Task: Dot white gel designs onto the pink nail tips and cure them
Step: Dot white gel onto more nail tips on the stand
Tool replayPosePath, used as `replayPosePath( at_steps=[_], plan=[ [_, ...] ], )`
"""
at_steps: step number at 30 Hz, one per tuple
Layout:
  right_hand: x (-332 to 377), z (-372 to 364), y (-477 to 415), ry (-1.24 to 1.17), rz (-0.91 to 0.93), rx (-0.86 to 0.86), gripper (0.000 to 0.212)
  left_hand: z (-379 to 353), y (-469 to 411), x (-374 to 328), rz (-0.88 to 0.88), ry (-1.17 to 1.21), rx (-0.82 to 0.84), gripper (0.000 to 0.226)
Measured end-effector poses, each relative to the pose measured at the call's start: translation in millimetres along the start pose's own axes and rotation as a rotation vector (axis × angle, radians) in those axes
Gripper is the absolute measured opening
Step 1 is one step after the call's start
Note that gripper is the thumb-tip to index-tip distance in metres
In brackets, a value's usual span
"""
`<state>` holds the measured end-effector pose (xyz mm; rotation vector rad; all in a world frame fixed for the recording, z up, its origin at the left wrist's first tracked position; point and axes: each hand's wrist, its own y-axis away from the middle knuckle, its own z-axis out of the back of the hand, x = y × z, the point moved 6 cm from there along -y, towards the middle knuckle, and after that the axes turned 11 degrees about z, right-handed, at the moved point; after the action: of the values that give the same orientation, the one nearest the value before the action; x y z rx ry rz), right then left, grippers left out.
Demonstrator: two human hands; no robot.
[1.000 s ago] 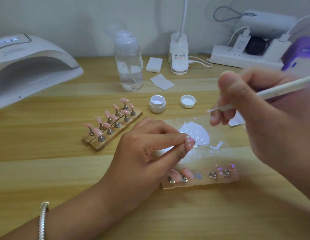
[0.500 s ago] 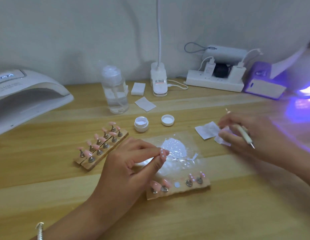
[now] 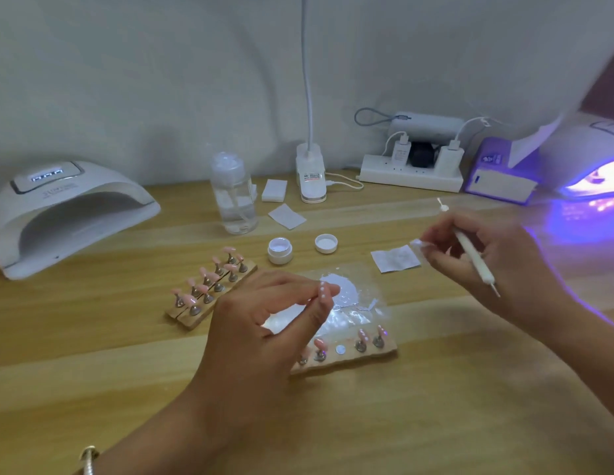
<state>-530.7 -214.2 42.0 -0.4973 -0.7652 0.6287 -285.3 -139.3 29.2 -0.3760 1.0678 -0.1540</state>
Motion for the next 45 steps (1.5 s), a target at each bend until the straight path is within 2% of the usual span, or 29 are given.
replayPosePath(
  at_steps=[5, 9, 16, 22, 26, 29, 37, 42, 45],
  plan=[
    [61, -14, -1, -0.270, 0.078, -0.002, 0.012, -8, 10, -12, 0.106, 0.273, 0.046, 0.016],
    [84, -27, 12, -0.374, 0.106, 0.011, 0.002, -11, 15, -17, 0.114, 0.283, 0.010, 0.013],
    [82, -35, 25, -0.563, 0.006, -0.034, 0.013, -13, 16, -15, 0.097, 0.215, -0.017, 0.015],
    [71, -40, 30, -0.566, -0.143, 0.050, 0.028, -20, 21, -16, 0.070, 0.188, 0.053, 0.013],
    [71, -45, 31, -0.658, -0.188, 0.160, 0.021, -18, 19, -16, 0.051, 0.165, 0.061, 0.010],
    [69, -44, 30, -0.647, -0.193, 0.180, 0.012, -17, 20, -19, 0.038, 0.148, 0.058, 0.010],
    [71, -34, 30, -0.691, -0.164, -0.017, 0.011, -17, 18, -19, 0.056, 0.065, 0.017, 0.009],
    [76, -36, 32, -0.742, -0.159, -0.013, 0.016, -17, 21, -19, 0.078, 0.071, 0.012, 0.004],
    [79, -36, 32, -0.726, -0.150, 0.009, 0.009, -17, 21, -18, 0.086, 0.072, 0.003, 0.001]
  ],
)
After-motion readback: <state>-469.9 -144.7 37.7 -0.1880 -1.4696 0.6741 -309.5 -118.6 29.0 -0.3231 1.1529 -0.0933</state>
